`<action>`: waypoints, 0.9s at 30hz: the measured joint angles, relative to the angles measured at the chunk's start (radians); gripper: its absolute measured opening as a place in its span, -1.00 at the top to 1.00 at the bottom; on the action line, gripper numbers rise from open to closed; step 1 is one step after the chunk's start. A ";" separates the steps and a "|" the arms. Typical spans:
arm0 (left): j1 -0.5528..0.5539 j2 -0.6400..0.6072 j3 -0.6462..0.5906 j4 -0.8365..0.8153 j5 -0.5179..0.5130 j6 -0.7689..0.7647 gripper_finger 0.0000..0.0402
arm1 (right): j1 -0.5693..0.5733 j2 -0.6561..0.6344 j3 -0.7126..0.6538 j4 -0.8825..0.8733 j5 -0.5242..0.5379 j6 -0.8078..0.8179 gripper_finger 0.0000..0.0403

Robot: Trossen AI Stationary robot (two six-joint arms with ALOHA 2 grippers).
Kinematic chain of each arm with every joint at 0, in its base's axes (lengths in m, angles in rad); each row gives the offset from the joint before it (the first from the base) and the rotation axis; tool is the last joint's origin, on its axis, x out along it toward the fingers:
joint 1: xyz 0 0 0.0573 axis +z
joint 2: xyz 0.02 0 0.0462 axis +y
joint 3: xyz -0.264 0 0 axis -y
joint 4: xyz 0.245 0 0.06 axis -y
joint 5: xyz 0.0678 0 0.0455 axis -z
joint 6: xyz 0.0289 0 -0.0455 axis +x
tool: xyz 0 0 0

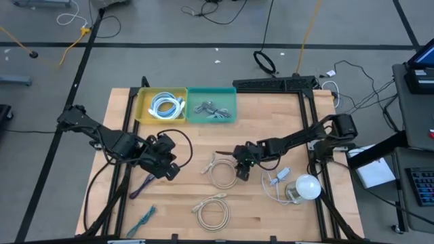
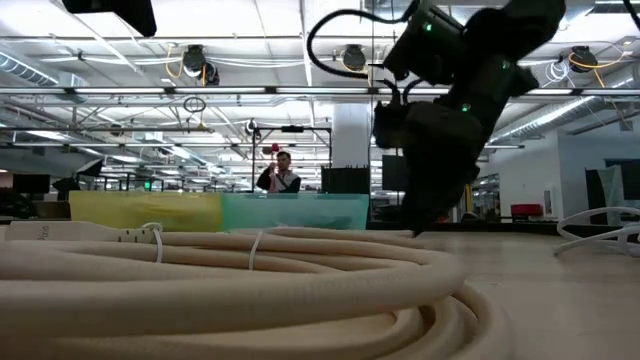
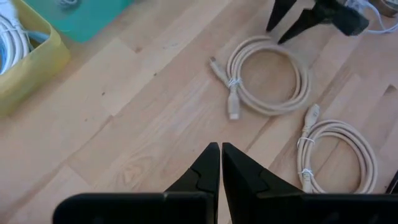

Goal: Pick & Place USB Port
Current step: Put the top brown HDMI cable into the yellow bin

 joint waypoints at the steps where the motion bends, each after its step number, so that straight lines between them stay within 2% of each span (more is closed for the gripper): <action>1: 0.000 0.000 0.000 0.000 -0.001 0.000 0.90 | -0.001 0.011 -0.009 0.030 -0.035 0.017 0.30; 3: 0.000 0.000 0.000 0.000 -0.002 0.001 0.90 | 0.003 0.044 -0.012 0.083 -0.086 0.062 0.30; 7: 0.001 0.000 0.000 0.000 -0.002 0.004 0.90 | 0.017 0.090 -0.011 0.143 -0.108 0.124 0.38; 10: 0.001 0.000 0.000 0.000 -0.003 0.002 0.90 | 0.018 0.102 -0.011 0.153 -0.120 0.130 0.57; 13: 0.001 0.000 0.000 0.001 -0.003 0.000 0.90 | 0.017 0.104 -0.011 0.145 -0.125 0.112 0.86; 15: 0.001 0.000 0.000 0.001 -0.003 0.000 0.90 | 0.014 0.102 -0.013 0.159 -0.127 0.107 0.96; 22: 0.001 0.000 0.000 0.001 -0.008 0.003 0.90 | 0.001 0.026 -0.010 0.109 -0.121 0.120 0.86; 27: 0.001 0.000 0.000 -0.001 -0.027 0.008 0.90 | -0.017 -0.068 0.036 0.124 -0.175 0.102 0.83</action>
